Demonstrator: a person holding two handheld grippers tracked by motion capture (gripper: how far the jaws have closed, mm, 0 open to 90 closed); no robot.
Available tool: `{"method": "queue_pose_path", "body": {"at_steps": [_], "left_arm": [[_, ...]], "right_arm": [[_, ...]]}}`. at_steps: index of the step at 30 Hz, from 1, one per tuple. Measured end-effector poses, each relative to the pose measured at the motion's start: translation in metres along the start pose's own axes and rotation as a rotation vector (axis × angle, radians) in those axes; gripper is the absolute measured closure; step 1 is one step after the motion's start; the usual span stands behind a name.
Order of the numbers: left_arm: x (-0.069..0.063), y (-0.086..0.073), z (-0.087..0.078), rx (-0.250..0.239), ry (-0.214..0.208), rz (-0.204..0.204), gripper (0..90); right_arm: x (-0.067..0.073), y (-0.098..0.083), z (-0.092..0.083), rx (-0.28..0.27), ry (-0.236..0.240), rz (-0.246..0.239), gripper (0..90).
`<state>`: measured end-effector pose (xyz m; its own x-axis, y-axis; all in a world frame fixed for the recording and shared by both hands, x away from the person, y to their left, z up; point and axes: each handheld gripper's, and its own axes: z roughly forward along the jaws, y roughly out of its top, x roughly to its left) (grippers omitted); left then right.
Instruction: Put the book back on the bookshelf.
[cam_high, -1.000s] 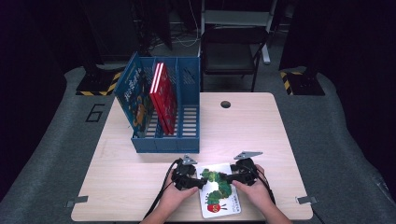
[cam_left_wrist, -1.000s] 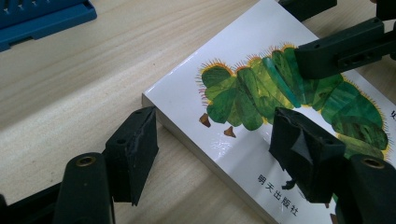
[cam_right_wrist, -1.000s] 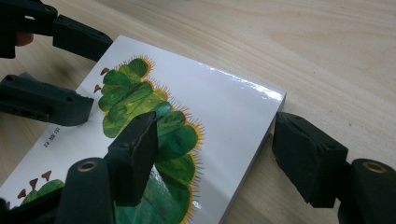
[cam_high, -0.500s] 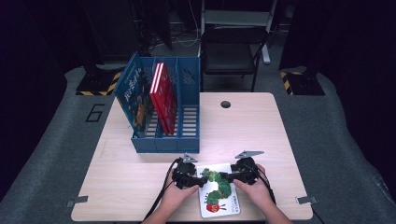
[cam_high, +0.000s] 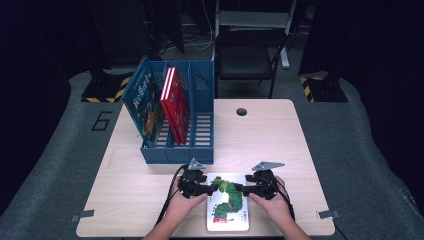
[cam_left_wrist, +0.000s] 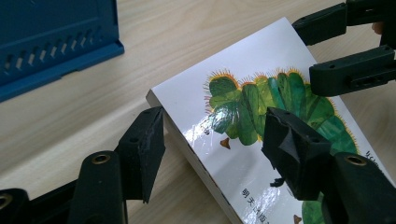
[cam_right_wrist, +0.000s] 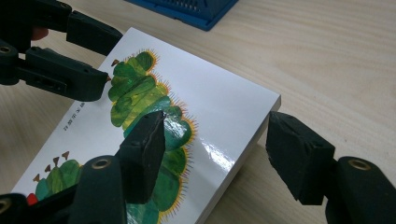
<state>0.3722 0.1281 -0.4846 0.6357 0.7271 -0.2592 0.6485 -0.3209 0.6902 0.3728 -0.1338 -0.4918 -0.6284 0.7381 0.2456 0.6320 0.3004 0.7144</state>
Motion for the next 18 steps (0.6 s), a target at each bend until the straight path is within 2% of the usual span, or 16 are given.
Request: {"method": "queue_pose_path", "body": {"at_steps": [3,4,6,8,9,16,18], "left_arm": [[0.000,0.002,-0.009,-0.013,-0.005,0.003,40.7],[-0.001,0.003,-0.011,-0.033,-0.008,-0.013,41.1],[0.000,0.006,-0.018,-0.045,-0.011,-0.006,41.1],[0.000,0.009,-0.023,-0.058,-0.013,-0.008,41.4],[0.000,0.012,-0.026,-0.054,-0.010,0.009,41.4],[-0.005,0.023,-0.045,-0.111,-0.010,0.019,42.3],[-0.006,0.026,-0.051,-0.109,-0.010,0.041,42.4]], "right_arm": [[0.004,0.005,-0.004,-0.016,0.002,-0.016,37.4],[0.006,0.006,-0.005,-0.020,0.006,-0.011,37.5],[0.008,0.010,-0.009,-0.035,0.005,-0.022,38.1],[0.011,0.013,-0.013,-0.052,0.012,-0.014,38.4],[0.012,0.015,-0.015,-0.059,0.009,-0.023,38.8],[0.019,0.030,-0.032,-0.127,0.013,-0.037,40.3],[0.022,0.034,-0.036,-0.138,0.013,-0.042,40.3]]}}
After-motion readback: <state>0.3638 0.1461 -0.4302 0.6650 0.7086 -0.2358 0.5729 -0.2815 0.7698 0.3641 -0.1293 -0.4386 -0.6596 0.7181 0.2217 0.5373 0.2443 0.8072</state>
